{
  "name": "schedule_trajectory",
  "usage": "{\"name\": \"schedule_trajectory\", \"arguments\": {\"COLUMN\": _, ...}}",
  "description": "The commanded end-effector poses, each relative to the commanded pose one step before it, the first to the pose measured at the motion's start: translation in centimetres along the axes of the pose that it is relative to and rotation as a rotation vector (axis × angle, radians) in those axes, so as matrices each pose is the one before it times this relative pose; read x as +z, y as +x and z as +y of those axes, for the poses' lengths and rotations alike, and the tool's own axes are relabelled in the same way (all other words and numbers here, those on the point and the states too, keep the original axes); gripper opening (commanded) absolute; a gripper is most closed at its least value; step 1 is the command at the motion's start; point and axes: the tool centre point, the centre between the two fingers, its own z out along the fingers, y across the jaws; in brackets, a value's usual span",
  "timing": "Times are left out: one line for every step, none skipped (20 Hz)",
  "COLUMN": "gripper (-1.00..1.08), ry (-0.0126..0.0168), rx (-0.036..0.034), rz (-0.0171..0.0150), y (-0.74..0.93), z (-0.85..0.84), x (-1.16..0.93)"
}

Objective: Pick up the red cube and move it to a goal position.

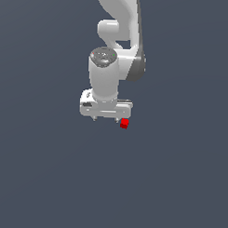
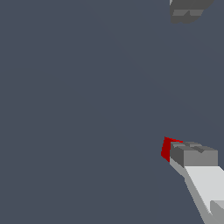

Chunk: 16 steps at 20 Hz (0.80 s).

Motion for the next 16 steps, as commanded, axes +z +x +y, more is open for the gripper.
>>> {"name": "schedule_trajectory", "arguments": {"gripper": 1.00, "ry": 0.00000, "rx": 0.00000, "rz": 0.00000, "y": 0.000, "z": 0.001, "x": 0.000}}
{"name": "schedule_trajectory", "arguments": {"gripper": 1.00, "ry": 0.00000, "rx": 0.00000, "rz": 0.00000, "y": -0.012, "z": -0.031, "x": 0.021}}
{"name": "schedule_trajectory", "arguments": {"gripper": 1.00, "ry": 0.00007, "rx": 0.00137, "rz": 0.00014, "y": -0.042, "z": -0.009, "x": 0.056}}
{"name": "schedule_trajectory", "arguments": {"gripper": 1.00, "ry": 0.00010, "rx": 0.00153, "rz": 0.00015, "y": -0.067, "z": -0.061, "x": 0.099}}
{"name": "schedule_trajectory", "arguments": {"gripper": 1.00, "ry": 0.00014, "rx": 0.00233, "rz": 0.00022, "y": -0.095, "z": -0.076, "x": 0.139}}
{"name": "schedule_trajectory", "arguments": {"gripper": 1.00, "ry": 0.00018, "rx": 0.00299, "rz": 0.00028, "y": -0.123, "z": -0.099, "x": 0.180}}
{"name": "schedule_trajectory", "arguments": {"gripper": 1.00, "ry": 0.00023, "rx": 0.00376, "rz": 0.00036, "y": -0.151, "z": -0.117, "x": 0.221}}
{"name": "schedule_trajectory", "arguments": {"gripper": 1.00, "ry": 0.00027, "rx": 0.00439, "rz": 0.00042, "y": -0.179, "z": -0.143, "x": 0.263}}
{"name": "schedule_trajectory", "arguments": {"gripper": 1.00, "ry": 0.00031, "rx": 0.00504, "rz": 0.00048, "y": -0.207, "z": -0.169, "x": 0.304}}
{"name": "schedule_trajectory", "arguments": {"gripper": 1.00, "ry": 0.00036, "rx": 0.00582, "rz": 0.00056, "y": -0.235, "z": -0.187, "x": 0.346}}
{"name": "schedule_trajectory", "arguments": {"gripper": 1.00, "ry": 0.00040, "rx": 0.00647, "rz": 0.00062, "y": -0.263, "z": -0.214, "x": 0.388}}
{"name": "schedule_trajectory", "arguments": {"gripper": 1.00, "ry": 0.00044, "rx": 0.00720, "rz": 0.00069, "y": -0.291, "z": -0.236, "x": 0.431}}
{"name": "schedule_trajectory", "arguments": {"gripper": 1.00, "ry": 0.00048, "rx": 0.00788, "rz": 0.00075, "y": -0.319, "z": -0.261, "x": 0.474}}
{"name": "schedule_trajectory", "arguments": {"gripper": 1.00, "ry": 0.00053, "rx": 0.00865, "rz": 0.00083, "y": -0.347, "z": -0.282, "x": 0.517}}
{"name": "schedule_trajectory", "arguments": {"gripper": 1.00, "ry": 0.00057, "rx": 0.00933, "rz": 0.00089, "y": -0.375, "z": -0.309, "x": 0.561}}
{"name": "schedule_trajectory", "arguments": {"gripper": 1.00, "ry": 0.00062, "rx": 0.01008, "rz": 0.00097, "y": -0.403, "z": -0.332, "x": 0.605}}
